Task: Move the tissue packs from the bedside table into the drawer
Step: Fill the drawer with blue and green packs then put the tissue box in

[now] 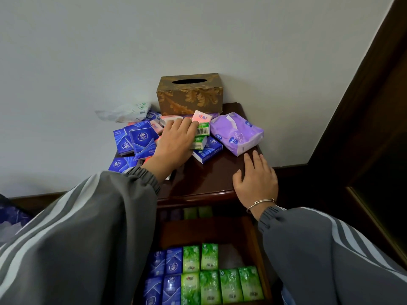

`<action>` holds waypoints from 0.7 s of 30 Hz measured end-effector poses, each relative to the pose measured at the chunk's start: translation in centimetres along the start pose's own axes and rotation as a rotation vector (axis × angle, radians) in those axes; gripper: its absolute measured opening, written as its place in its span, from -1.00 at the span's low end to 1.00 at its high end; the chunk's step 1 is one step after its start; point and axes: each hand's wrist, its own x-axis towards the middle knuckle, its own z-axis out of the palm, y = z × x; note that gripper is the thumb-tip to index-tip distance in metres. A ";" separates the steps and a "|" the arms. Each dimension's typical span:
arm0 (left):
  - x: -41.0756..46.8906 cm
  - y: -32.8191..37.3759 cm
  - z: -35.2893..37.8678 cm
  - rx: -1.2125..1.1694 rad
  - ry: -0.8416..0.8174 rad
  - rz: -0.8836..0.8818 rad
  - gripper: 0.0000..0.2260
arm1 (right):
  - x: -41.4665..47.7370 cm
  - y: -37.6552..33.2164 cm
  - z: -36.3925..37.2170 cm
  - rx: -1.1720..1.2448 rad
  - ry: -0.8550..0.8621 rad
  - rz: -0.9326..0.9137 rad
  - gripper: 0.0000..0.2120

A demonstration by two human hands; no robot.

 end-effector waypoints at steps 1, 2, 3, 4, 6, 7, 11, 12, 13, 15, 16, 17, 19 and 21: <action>-0.3 -0.1 -0.4 -0.023 0.052 -0.003 -0.47 | 0.0 0.0 0.0 0.002 0.005 0.000 -0.46; -0.7 -0.3 -0.8 -0.054 0.114 -0.019 -0.48 | 0.0 0.0 0.0 0.004 0.010 -0.001 -0.46; -1.2 -0.6 -1.4 -0.102 0.176 -0.050 -0.48 | 0.0 0.0 0.0 0.009 0.016 -0.002 -0.47; -1.8 -0.8 -2.0 -0.171 0.228 -0.096 -0.48 | 0.0 -0.1 0.0 0.016 0.023 -0.002 -0.47; -3.6 -1.6 -3.2 -0.382 0.321 -0.220 -0.49 | -0.1 -0.1 0.0 0.028 0.035 0.001 -0.48; -4.7 -2.0 -3.7 -0.530 0.357 -0.300 -0.52 | -0.1 -0.1 0.0 0.028 0.039 0.002 -0.48; -10.6 -3.7 -4.6 -1.272 0.425 -0.720 -0.65 | -0.2 -0.3 -0.1 0.022 0.042 0.000 -0.48; -12.0 -4.1 -4.2 -1.352 0.457 -0.826 -0.68 | -0.2 -0.3 -0.1 0.022 0.045 0.000 -0.49; -13.2 -4.4 -3.5 -1.413 0.476 -0.925 -0.71 | -0.2 -0.3 -0.1 0.022 0.047 0.002 -0.50; -15.4 -4.9 -1.9 -1.607 0.493 -1.101 -0.75 | -0.2 -0.4 -0.1 0.011 0.038 0.006 -0.52; -16.2 -5.1 -1.2 -1.746 0.513 -1.165 -0.74 | -0.2 -0.4 -0.1 0.000 0.029 -0.001 -0.52; -16.8 -5.2 -0.6 -1.877 0.527 -1.217 -0.73 | -0.2 -0.4 -0.2 -0.016 0.020 -0.012 -0.53; -17.6 -5.6 0.2 -2.035 0.538 -1.299 -0.71 | -0.1 -0.4 -0.2 -0.033 0.021 -0.020 -0.56; -17.9 -6.0 1.0 -2.086 0.521 -1.317 -0.71 | 0.1 -0.6 -0.6 0.045 0.073 0.037 -0.63</action>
